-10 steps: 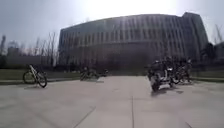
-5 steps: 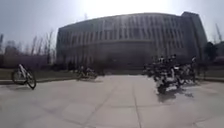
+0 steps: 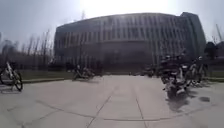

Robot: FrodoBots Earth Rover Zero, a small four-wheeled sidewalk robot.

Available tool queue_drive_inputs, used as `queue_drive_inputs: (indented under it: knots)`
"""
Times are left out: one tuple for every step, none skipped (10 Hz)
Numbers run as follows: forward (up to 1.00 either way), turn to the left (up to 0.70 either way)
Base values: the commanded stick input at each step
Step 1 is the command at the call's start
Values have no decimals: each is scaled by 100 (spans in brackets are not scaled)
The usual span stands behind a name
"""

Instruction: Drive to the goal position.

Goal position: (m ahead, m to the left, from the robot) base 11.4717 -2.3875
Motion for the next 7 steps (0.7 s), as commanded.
queue_drive_inputs:
  knots:
    - [100,0]
    - [100,0]
    - [100,0]
    - [100,0]
    - [100,0]
    - [100,0]
    - [100,0]
